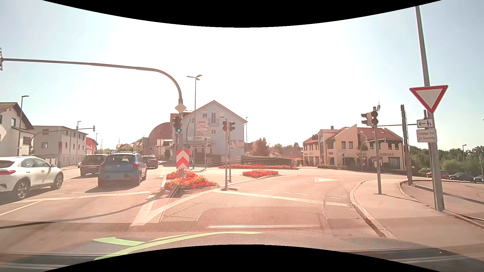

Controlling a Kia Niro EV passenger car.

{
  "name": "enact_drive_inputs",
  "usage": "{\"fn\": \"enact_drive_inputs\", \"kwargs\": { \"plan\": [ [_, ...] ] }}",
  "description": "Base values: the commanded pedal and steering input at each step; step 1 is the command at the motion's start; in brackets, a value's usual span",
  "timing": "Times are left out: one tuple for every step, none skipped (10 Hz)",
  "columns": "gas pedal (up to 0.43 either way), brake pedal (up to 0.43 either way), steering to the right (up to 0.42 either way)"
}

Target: Follow the waypoints while adhering to traffic rules and regulations

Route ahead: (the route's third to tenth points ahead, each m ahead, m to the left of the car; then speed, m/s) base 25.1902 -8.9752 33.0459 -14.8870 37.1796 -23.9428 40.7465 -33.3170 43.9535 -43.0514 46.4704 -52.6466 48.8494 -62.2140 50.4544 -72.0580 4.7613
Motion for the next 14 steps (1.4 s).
{"fn": "enact_drive_inputs", "kwargs": {
  "plan": [
    [0.220,0.000,0.095],
    [0.197,0.000,0.095],
    [0.189,0.000,0.095],
    [0.177,0.000,0.098],
    [0.157,0.000,0.104],
    [0.138,0.000,0.109],
    [0.110,0.000,0.112],
    [0.098,0.000,0.119],
    [0.079,0.000,0.125],
    [0.079,0.000,0.129],
    [0.079,0.000,0.133],
    [0.079,0.000,0.135],
    [0.079,0.000,0.139],
    [0.079,0.000,0.142]
  ]
}}
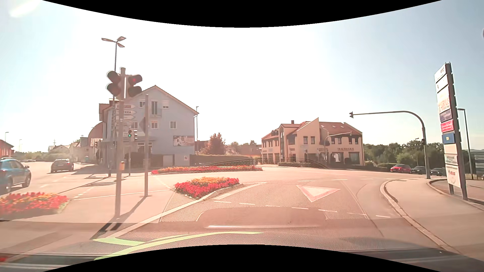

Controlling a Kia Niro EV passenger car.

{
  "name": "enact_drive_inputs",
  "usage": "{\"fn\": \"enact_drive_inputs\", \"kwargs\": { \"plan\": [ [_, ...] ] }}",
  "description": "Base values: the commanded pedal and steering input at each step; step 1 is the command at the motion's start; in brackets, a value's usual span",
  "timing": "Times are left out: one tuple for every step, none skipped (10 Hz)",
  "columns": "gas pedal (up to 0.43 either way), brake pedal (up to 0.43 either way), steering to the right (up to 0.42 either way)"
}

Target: Follow the waypoints while adhering to traffic rules and regulations

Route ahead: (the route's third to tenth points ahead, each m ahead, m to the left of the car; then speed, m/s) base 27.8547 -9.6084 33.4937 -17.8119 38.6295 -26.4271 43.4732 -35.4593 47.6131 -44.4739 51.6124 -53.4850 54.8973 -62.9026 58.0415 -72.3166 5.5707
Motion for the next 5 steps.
{"fn": "enact_drive_inputs", "kwargs": {
  "plan": [
    [0.067,0.000,0.144],
    [0.067,0.000,0.144],
    [0.067,0.000,0.146],
    [0.067,0.000,0.149],
    [0.067,0.000,0.150]
  ]
}}
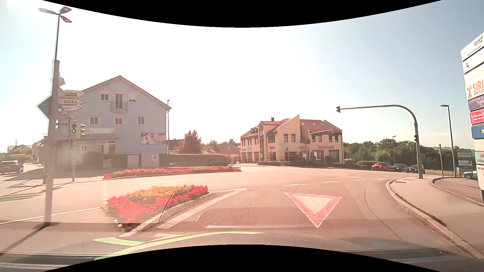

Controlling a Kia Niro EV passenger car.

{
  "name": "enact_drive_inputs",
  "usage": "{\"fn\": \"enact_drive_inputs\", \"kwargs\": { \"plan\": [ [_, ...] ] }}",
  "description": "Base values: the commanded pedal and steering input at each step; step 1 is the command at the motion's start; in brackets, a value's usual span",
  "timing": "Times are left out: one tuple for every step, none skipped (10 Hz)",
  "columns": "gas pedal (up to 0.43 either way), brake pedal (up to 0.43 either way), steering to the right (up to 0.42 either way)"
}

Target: Follow the waypoints while adhering to traffic rules and regulations

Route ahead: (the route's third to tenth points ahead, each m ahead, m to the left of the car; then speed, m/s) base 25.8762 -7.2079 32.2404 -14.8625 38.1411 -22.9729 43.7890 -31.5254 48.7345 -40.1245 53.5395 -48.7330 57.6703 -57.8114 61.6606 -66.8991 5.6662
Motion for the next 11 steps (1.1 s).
{"fn": "enact_drive_inputs", "kwargs": {
  "plan": [
    [0.067,0.000,0.150],
    [0.067,0.000,0.151],
    [0.067,0.000,0.151],
    [0.067,0.000,0.151],
    [0.067,0.000,0.151],
    [0.067,0.000,0.152],
    [0.067,0.000,0.153],
    [0.067,0.000,0.156],
    [0.067,0.000,0.159],
    [0.067,0.000,0.163],
    [0.067,0.000,0.168]
  ]
}}
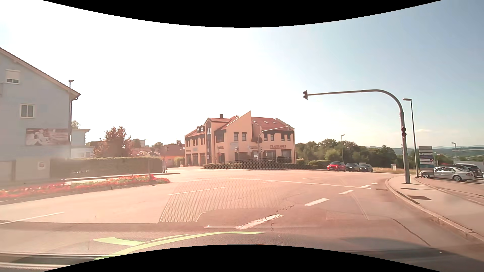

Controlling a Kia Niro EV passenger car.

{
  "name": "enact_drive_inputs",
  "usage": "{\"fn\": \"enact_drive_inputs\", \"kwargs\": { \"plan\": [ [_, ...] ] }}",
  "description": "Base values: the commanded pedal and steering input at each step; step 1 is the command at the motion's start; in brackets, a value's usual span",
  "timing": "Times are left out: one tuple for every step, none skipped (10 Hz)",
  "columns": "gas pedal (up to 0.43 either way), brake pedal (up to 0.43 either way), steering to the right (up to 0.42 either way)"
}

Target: Follow the waypoints while adhering to traffic rules and regulations

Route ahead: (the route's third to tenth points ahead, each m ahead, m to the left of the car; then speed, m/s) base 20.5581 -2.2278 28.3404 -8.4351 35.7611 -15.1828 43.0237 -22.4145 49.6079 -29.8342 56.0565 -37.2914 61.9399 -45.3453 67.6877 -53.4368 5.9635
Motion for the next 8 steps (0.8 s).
{"fn": "enact_drive_inputs", "kwargs": {
  "plan": [
    [0.087,0.000,0.174],
    [0.087,0.000,0.178],
    [0.110,0.000,0.180],
    [0.110,0.000,0.180],
    [0.110,0.000,0.180],
    [0.118,0.000,0.180],
    [0.118,0.000,0.181],
    [0.130,0.000,0.180]
  ]
}}
